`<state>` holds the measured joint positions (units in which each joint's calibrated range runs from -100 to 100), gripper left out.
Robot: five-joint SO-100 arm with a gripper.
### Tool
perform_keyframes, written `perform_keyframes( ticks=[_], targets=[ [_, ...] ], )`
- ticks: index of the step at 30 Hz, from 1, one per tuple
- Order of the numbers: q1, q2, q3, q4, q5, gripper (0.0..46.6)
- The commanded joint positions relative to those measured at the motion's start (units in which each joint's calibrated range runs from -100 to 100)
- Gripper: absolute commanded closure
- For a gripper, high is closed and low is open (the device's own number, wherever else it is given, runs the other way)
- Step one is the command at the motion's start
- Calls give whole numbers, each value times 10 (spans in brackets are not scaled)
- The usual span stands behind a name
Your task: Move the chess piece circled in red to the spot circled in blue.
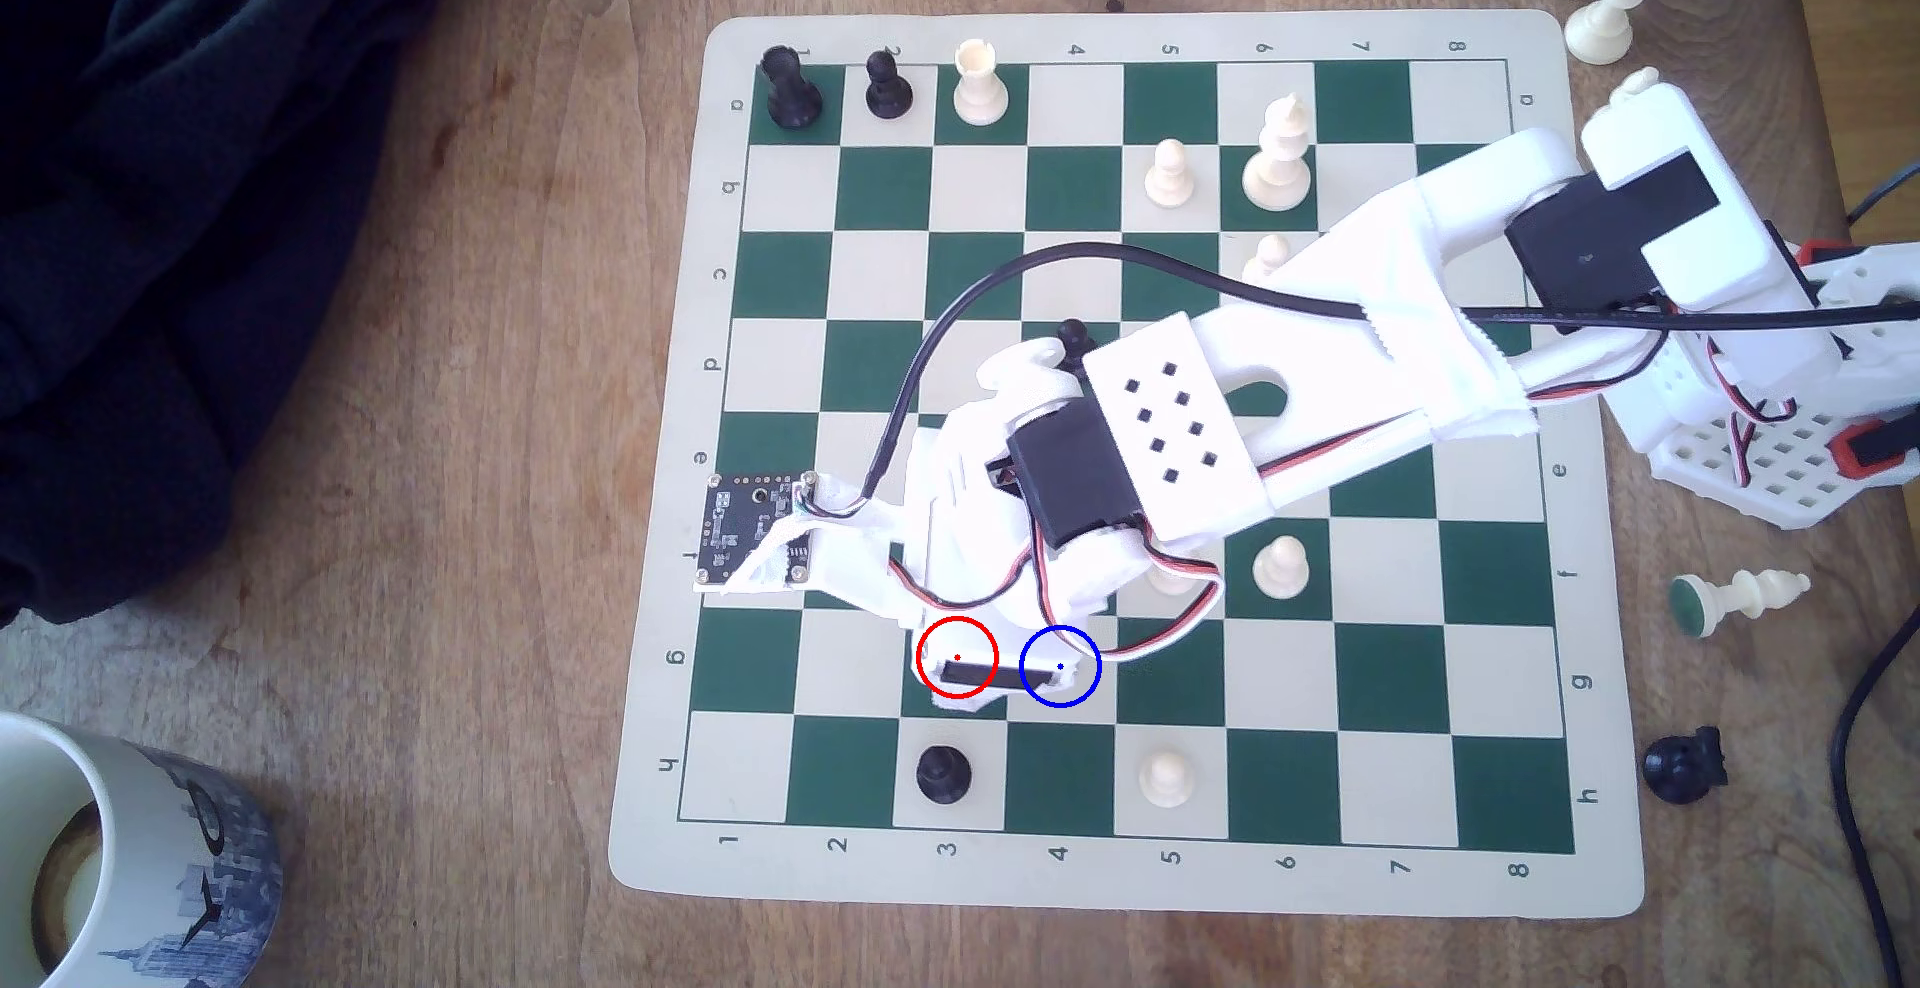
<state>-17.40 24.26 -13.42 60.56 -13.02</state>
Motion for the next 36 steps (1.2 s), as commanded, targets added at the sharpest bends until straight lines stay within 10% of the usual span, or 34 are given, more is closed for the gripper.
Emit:
perform_keyframes(
  ticks=[1,36],
  targets=[
    [3,-17,-49,-7,2,395],
    [-25,-159,38,21,-6,421]
  ],
)
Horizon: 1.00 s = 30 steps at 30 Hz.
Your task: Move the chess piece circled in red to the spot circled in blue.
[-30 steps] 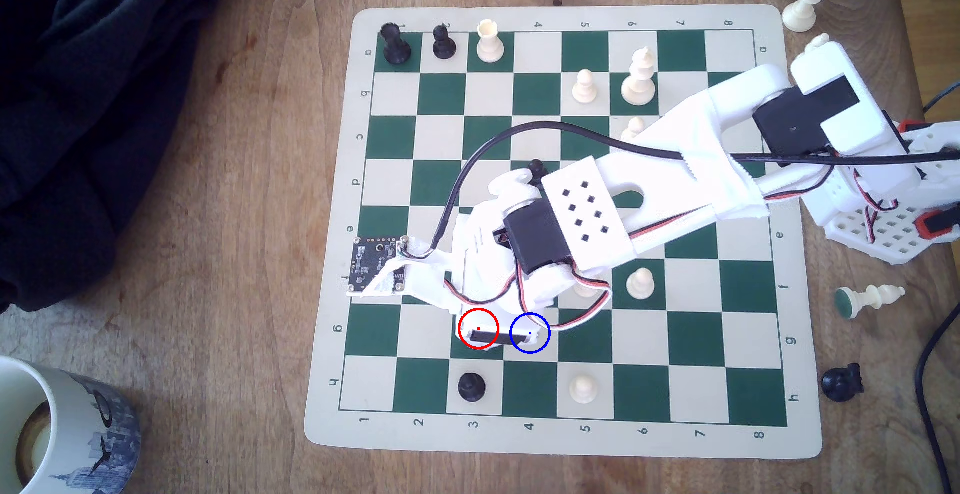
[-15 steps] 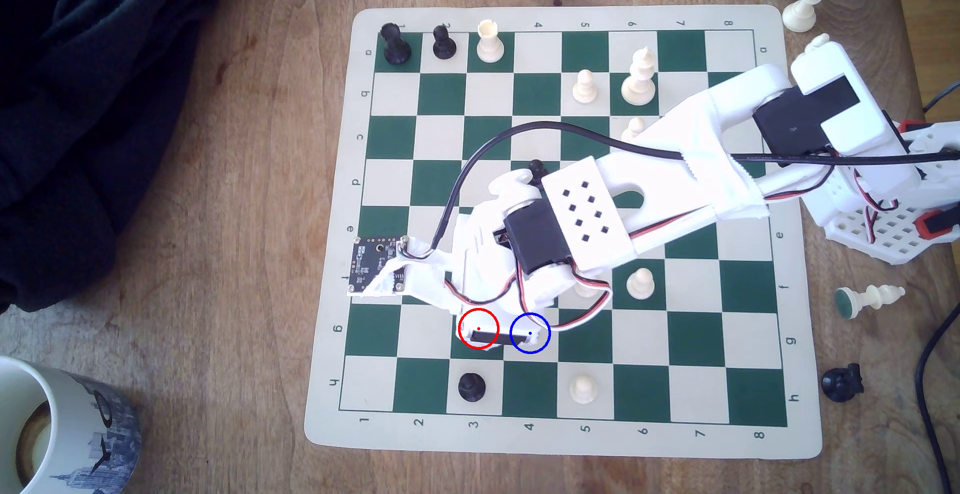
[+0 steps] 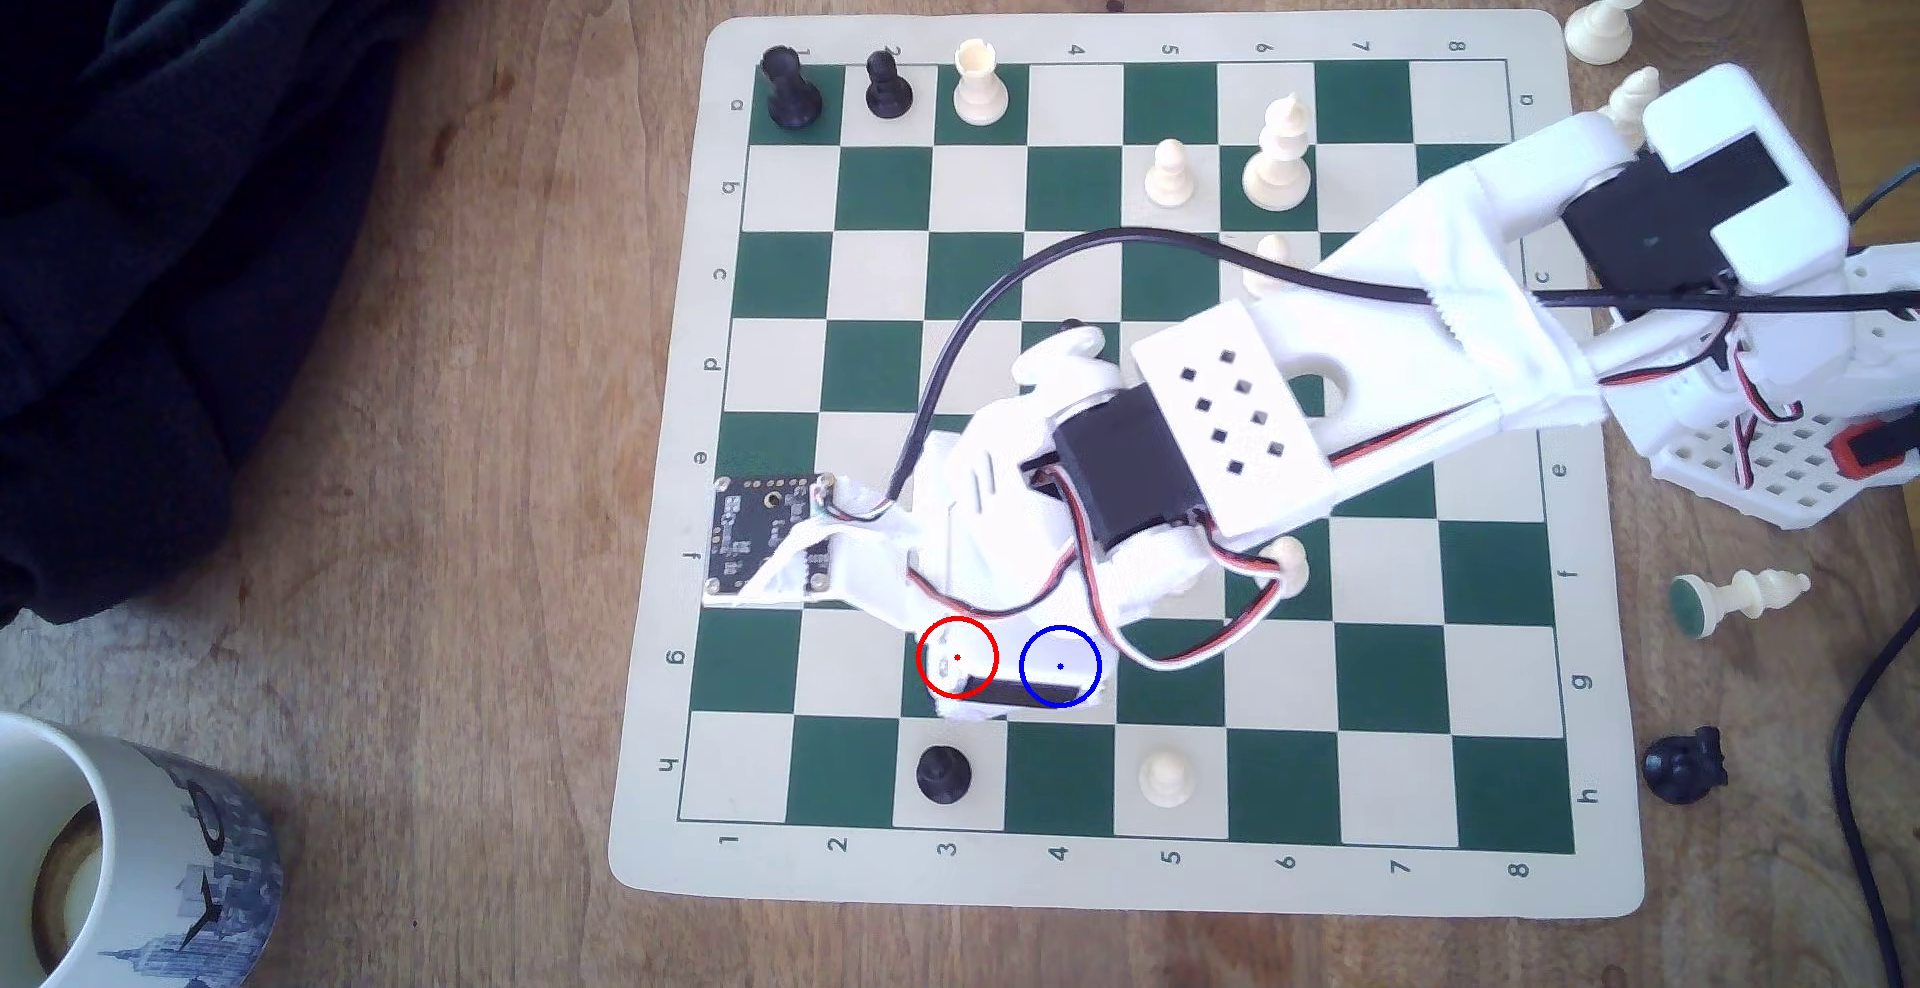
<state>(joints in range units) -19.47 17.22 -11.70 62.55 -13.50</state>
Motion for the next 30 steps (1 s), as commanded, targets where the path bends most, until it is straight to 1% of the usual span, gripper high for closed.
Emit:
perform_keyframes(
  ticks=[1,6,11,30],
  targets=[
    [-4,-99,43,1,-1,421],
    [-7,-125,106,-18,-2,421],
    [-11,-122,138,-35,-2,421],
    [-11,-88,144,-37,-4,425]
  ],
)
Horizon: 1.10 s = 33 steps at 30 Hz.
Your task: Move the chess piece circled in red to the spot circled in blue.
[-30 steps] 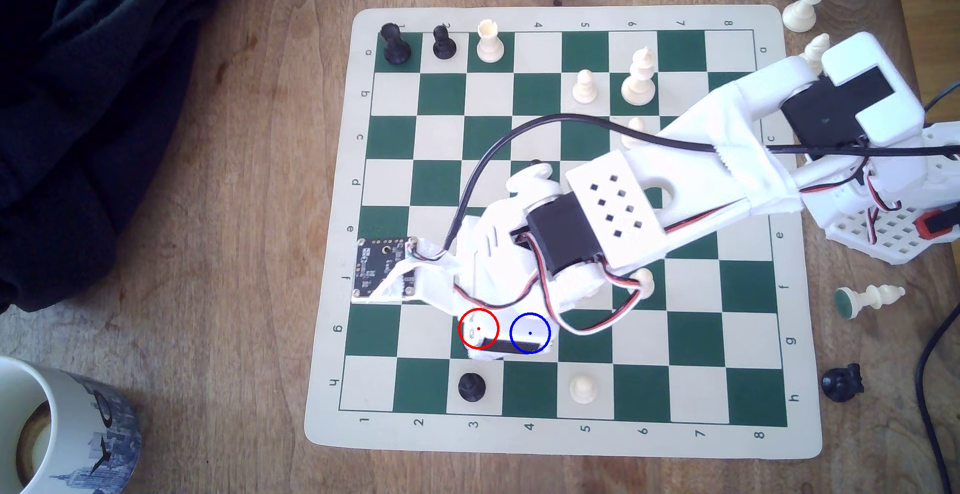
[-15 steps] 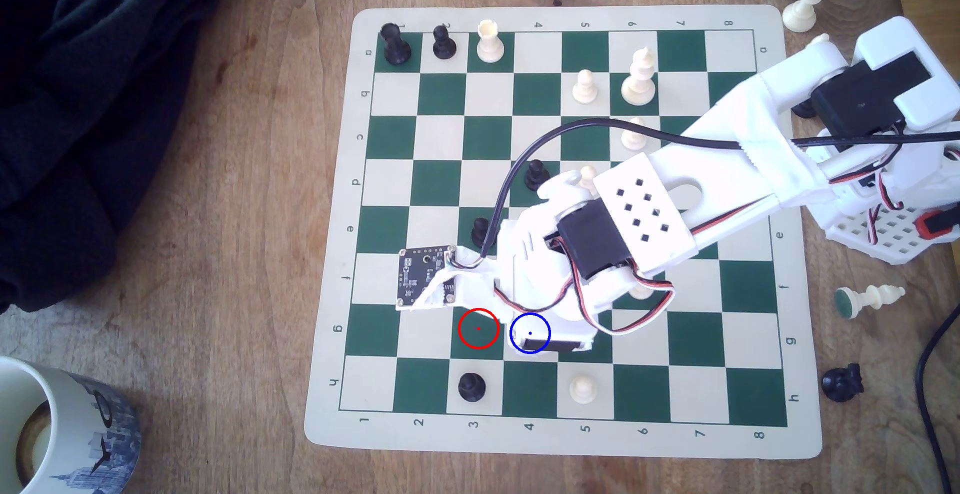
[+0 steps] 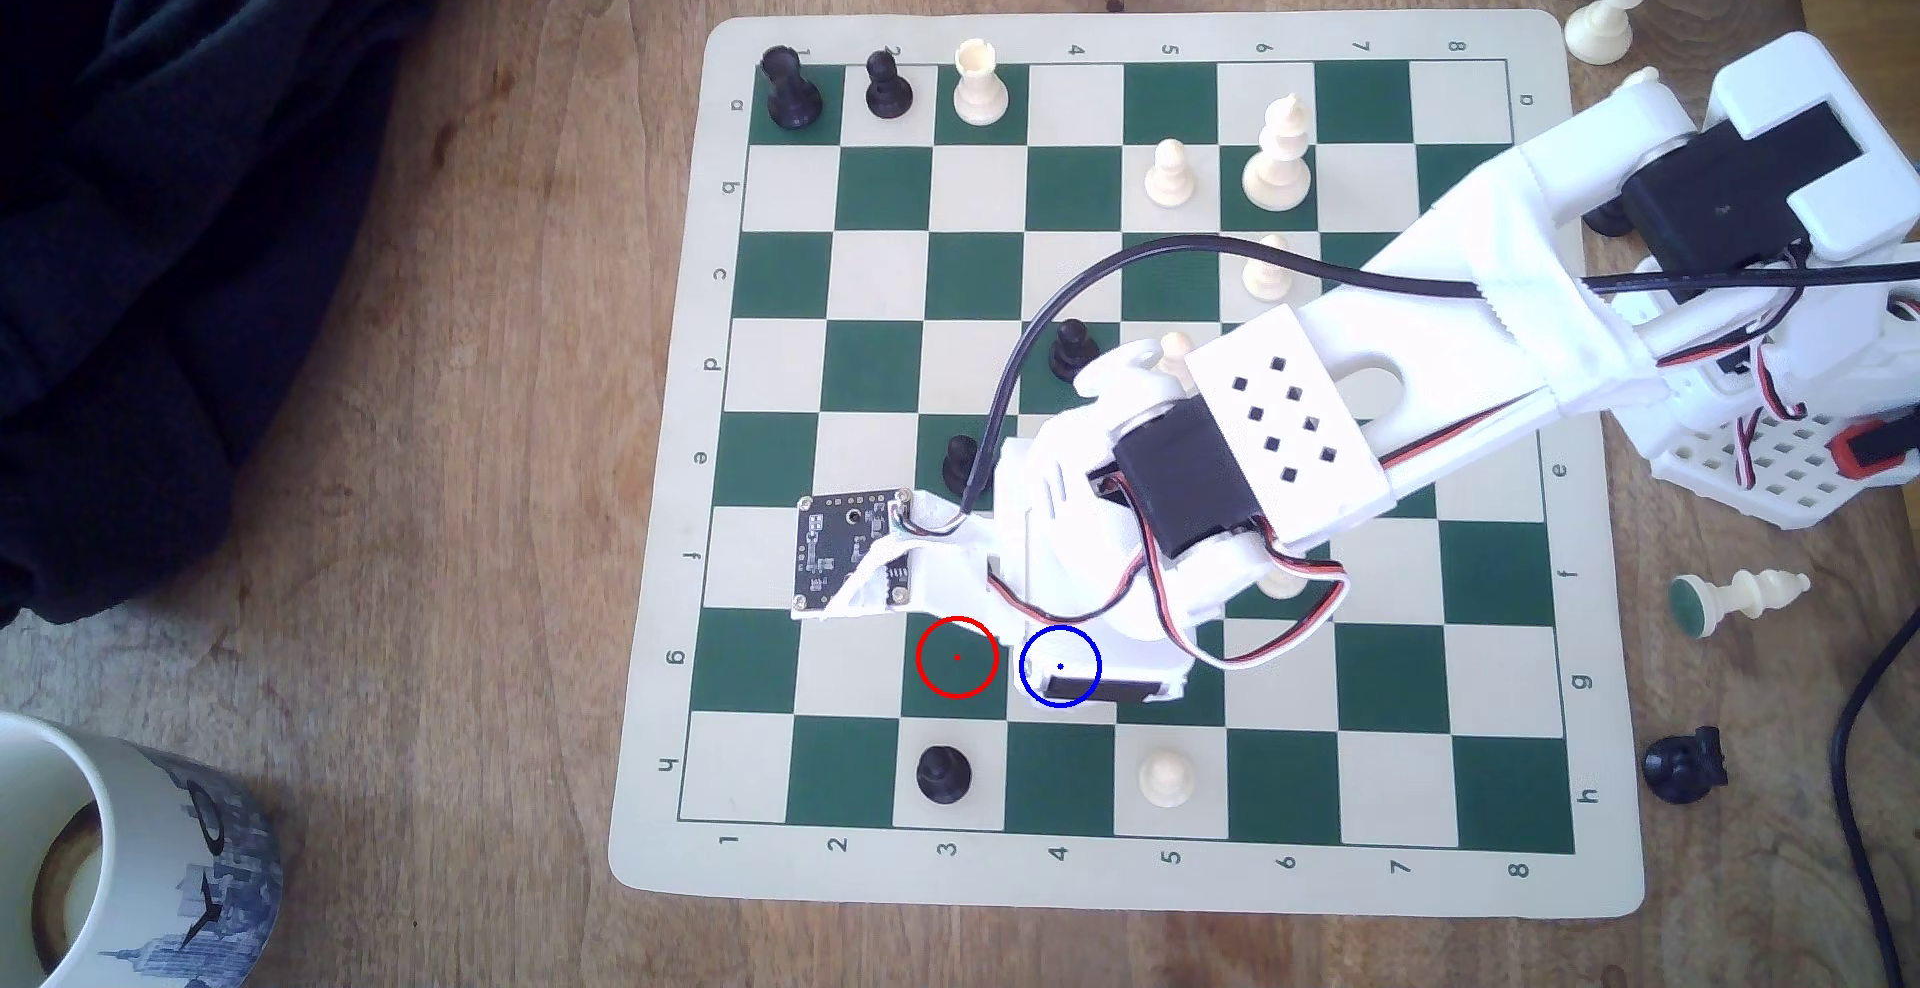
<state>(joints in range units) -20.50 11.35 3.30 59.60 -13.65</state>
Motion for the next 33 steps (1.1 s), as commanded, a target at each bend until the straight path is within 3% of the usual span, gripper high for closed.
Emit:
perform_keyframes(
  ticks=[1,26,27,29,33],
  targets=[
    [0,-29,-6,-8,-2,425],
    [-1,13,-6,-8,0,423],
    [-1,13,-6,-8,0,403],
    [-1,13,-6,-8,-2,298],
    [-1,-7,-8,-5,-3,254]
  ],
)
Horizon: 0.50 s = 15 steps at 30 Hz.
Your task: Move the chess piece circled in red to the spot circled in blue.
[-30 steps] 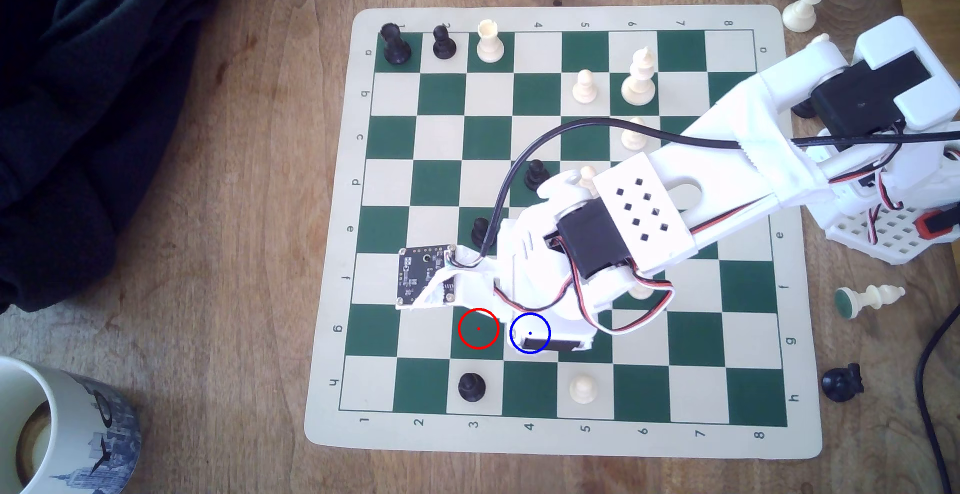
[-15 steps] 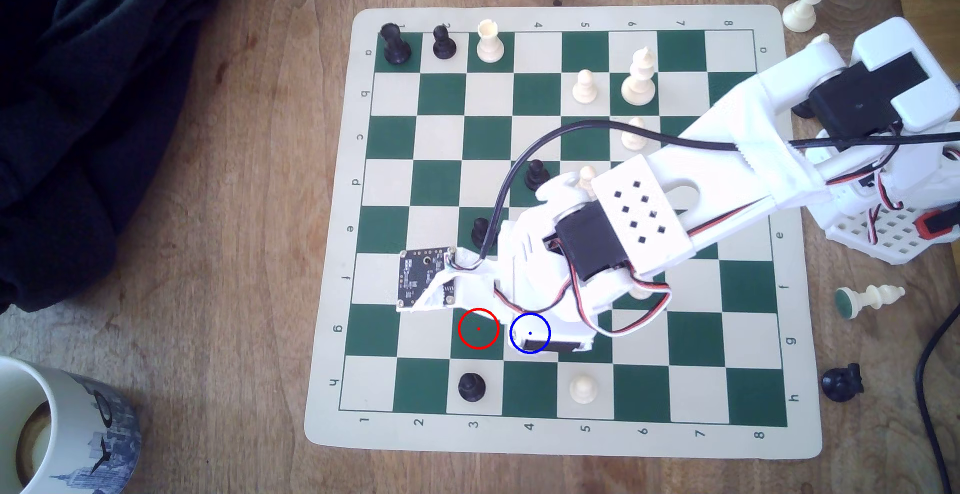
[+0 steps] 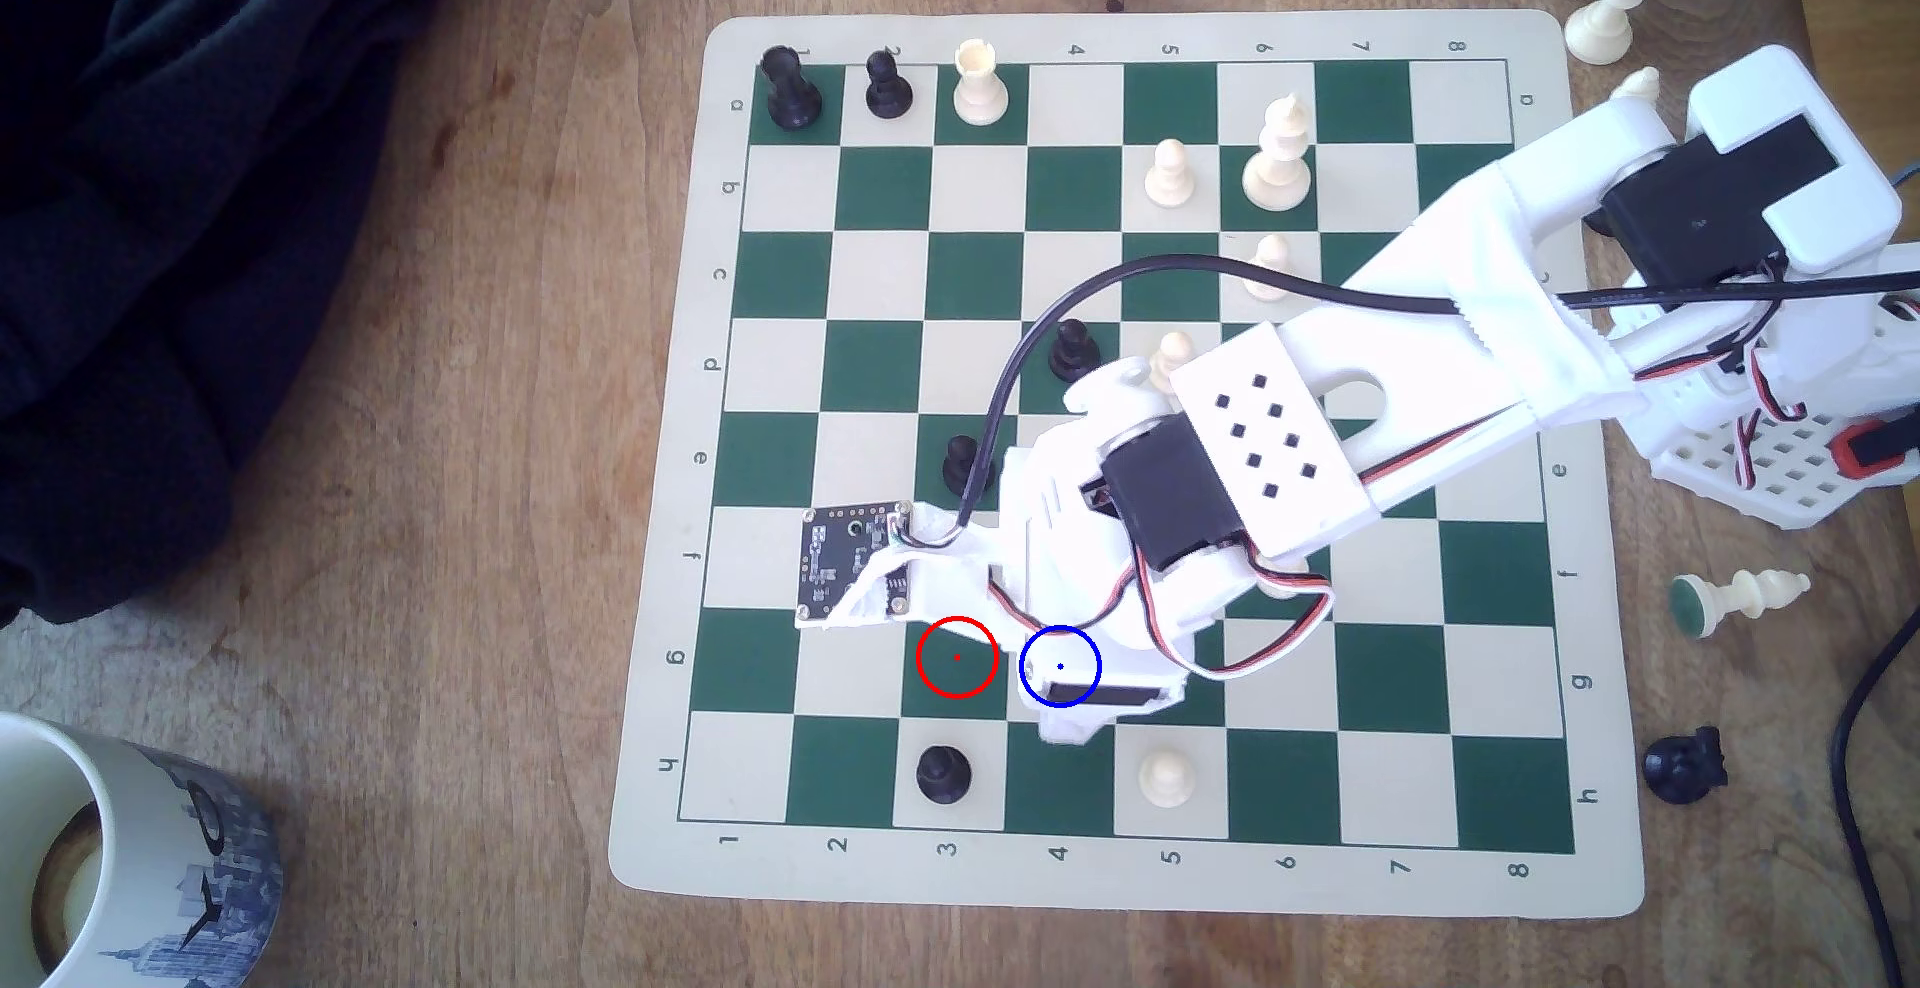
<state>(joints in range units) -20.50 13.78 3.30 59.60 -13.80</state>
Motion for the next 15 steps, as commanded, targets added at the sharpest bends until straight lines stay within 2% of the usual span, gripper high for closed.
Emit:
perform_keyframes(
  ticks=[1,9,13,14,15],
  targets=[
    [-1,-38,-10,0,-1,252],
    [12,-180,-2,70,2,263],
    [40,-303,88,57,0,264],
    [47,-329,109,54,0,290],
    [57,-361,137,48,0,408]
  ],
)
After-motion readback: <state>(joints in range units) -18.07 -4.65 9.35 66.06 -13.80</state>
